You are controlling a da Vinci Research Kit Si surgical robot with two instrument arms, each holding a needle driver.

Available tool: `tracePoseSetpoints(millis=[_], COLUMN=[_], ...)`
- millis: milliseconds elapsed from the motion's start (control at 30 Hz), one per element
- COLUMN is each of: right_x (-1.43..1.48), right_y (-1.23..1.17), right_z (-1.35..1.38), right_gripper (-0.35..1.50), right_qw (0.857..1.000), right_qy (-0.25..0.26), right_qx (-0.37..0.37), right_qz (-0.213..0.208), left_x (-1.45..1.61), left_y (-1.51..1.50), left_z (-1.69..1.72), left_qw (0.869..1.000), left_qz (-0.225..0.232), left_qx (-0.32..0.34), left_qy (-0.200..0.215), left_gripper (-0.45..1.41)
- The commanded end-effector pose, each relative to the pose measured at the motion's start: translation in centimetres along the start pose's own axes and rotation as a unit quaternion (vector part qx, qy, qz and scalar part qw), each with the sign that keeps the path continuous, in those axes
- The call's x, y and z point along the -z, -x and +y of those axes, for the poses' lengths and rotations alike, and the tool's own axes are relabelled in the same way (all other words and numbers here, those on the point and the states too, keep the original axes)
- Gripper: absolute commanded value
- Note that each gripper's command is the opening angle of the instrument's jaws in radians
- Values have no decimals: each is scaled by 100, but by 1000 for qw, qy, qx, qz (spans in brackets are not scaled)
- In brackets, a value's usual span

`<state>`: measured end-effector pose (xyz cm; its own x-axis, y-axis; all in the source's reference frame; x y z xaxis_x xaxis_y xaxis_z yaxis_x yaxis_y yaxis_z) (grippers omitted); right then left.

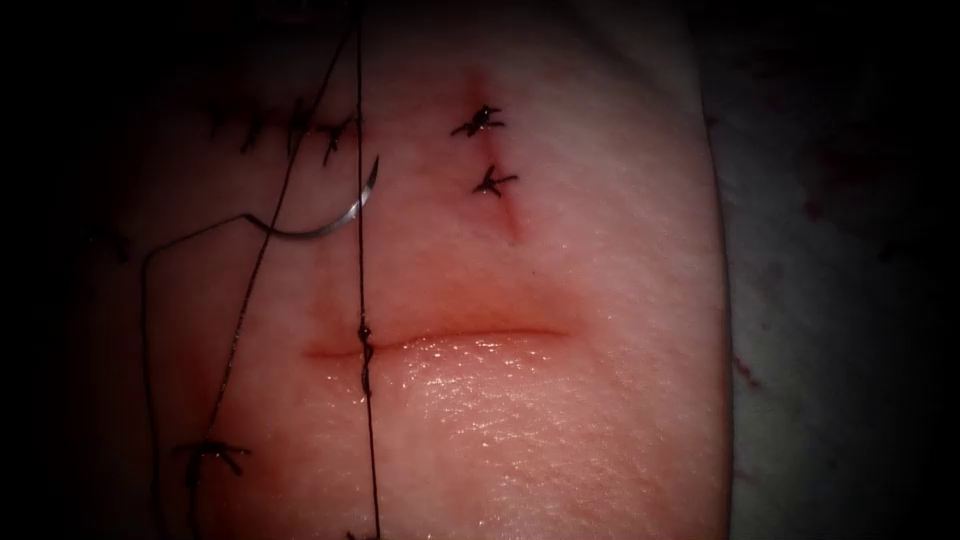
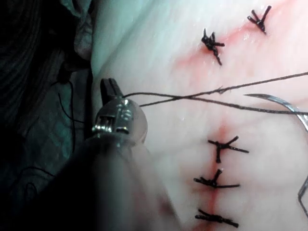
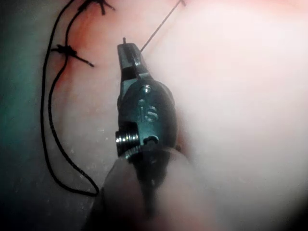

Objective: Wound Closure
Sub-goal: Pull the right gripper down and the left gripper up to tie the knot.

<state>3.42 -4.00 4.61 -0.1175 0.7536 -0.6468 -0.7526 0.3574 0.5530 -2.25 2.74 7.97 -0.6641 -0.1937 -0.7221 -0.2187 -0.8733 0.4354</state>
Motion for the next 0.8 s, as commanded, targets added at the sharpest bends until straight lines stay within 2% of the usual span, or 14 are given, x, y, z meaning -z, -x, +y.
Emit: tracePoseSetpoints(millis=[33, 267, 433, 600, 800], right_x=[-4, 18, 34, 46, 45], right_y=[11, 45, 54, 62, 67], right_z=[-5, -11, -15, -27, -36], right_gripper=[-35, -35, -35, -35, -35], right_qw=[1000, 998, 998, 998, 997], right_qy=[0, 0, -3, -14, -25], right_qx=[3, 23, 27, 29, 32], right_qz=[-11, -51, -58, -61, -66], left_x=[-10, -23, -37, -53, -64], left_y=[4, 22, 34, 44, 36], left_z=[-5, 12, 25, 19, 3], left_qw=[1000, 999, 999, 999, 999], left_qz=[0, -4, -6, -5, -3], left_qx=[-2, -31, -40, -42, -36], left_qy=[-2, -13, -20, -27, -34], left_gripper=[-45, -45, -45, -45, -45])
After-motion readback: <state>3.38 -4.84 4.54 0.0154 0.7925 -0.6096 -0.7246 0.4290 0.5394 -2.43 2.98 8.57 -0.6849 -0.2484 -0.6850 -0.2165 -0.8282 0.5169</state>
